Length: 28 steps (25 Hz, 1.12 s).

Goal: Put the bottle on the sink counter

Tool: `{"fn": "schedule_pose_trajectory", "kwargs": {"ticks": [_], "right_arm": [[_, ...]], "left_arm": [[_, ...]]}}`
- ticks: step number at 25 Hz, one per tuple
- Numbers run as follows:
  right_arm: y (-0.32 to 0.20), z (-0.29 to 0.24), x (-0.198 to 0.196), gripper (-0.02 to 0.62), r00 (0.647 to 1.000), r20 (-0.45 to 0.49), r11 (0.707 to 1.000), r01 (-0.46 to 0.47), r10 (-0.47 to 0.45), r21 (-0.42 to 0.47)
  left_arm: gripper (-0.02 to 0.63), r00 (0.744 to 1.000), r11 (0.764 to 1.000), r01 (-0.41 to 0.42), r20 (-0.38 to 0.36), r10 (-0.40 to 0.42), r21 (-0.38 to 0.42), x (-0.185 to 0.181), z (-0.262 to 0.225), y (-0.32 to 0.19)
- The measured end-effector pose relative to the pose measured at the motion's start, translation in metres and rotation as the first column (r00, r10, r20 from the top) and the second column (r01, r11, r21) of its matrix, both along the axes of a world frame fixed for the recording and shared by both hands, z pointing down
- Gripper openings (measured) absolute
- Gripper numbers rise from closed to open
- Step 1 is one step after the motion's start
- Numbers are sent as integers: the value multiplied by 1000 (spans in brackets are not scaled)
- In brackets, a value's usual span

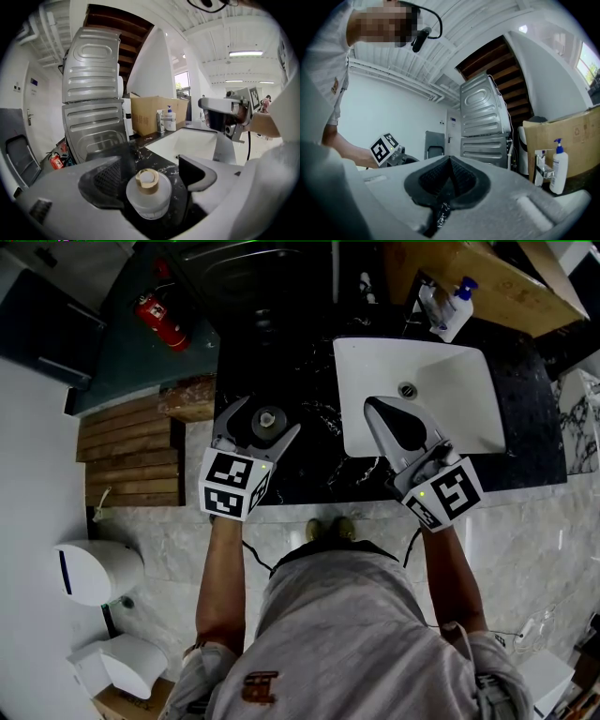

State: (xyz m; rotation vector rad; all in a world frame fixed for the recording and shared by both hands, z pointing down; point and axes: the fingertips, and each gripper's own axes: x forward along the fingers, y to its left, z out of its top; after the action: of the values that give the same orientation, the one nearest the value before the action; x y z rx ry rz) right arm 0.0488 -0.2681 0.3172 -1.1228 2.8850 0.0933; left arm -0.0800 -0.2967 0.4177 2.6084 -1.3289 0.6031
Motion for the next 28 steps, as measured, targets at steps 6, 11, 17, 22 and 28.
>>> {"fn": "schedule_pose_trajectory", "kwargs": {"ticks": [6, 11, 17, 22, 28], "right_arm": [[9, -9, -5, 0, 1000, 20, 1000, 17, -17, 13], [21, -21, -10, 0, 999, 34, 999, 35, -37, 37], [34, -35, -17, 0, 997, 45, 996, 56, -59, 70], [48, -41, -28, 0, 995, 44, 993, 82, -86, 88], [60, -44, -38, 0, 993, 41, 989, 106, -111, 100]], "left_arm": [[365, 993, 990, 7, -117, 10, 141, 10, -64, 13], [277, 971, 964, 10, -235, 55, 267, 23, -109, 33], [145, 952, 945, 24, -295, 78, 327, 35, -141, 52], [24, 950, 935, 19, -297, 94, 355, 41, -150, 66], [2, 945, 926, 6, -304, 118, 379, 48, -160, 77]]}}
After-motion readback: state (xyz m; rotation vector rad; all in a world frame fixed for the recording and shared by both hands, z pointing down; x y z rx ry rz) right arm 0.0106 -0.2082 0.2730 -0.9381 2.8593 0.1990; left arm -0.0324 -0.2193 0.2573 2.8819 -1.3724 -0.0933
